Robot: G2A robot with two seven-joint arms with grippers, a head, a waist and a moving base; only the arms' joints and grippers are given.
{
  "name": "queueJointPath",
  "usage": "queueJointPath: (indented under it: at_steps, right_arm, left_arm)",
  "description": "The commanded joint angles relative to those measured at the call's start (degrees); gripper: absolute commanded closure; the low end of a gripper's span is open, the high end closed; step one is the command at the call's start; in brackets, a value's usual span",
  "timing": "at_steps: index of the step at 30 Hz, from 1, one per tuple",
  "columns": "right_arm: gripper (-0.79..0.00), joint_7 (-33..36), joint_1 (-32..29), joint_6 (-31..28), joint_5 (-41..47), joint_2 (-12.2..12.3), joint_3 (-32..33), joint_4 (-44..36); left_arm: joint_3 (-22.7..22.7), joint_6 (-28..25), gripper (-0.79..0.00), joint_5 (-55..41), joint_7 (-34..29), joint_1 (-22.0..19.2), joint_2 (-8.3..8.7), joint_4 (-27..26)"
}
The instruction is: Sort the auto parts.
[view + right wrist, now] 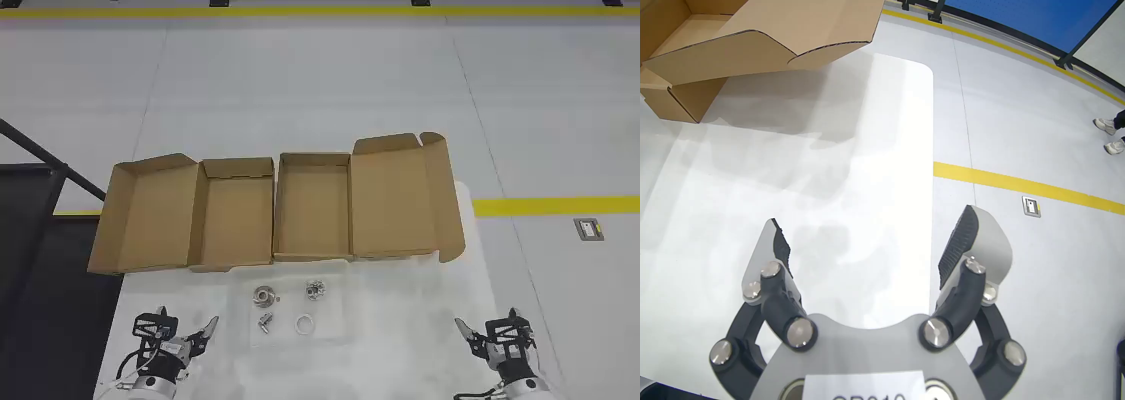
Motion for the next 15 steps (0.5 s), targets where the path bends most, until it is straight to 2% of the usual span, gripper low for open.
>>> queueJointPath:
  at_steps: [1, 5, 10, 15]
  right_arm:
    - [-0.784, 0.0, 0.0, 0.0, 0.0, 0.0, 0.0, 0.0]
    - [-0.785, -0.67, 0.18, 0.08, -1.7, 0.05, -0.04, -0.77]
    - [-0.785, -1.29, 0.23, 1.01, -16.54, 0.38, -1.65, -8.46]
    - [-0.785, 5.69, 3.54, -3.92, -28.71, 0.69, -4.9, -16.34]
  left_arm:
    - [0.0, 0.0, -0.784, 0.0, 0.0, 0.0, 0.0, 0.0]
    - [-0.02, -0.39, -0.785, -0.16, 0.34, -0.06, 0.0, -0.16]
    - [-1.1, 0.01, -0.785, 0.79, 2.43, 0.57, -0.06, -0.5]
    - [-2.67, 0.35, -0.785, 0.1, 4.62, 1.38, -0.17, -1.0]
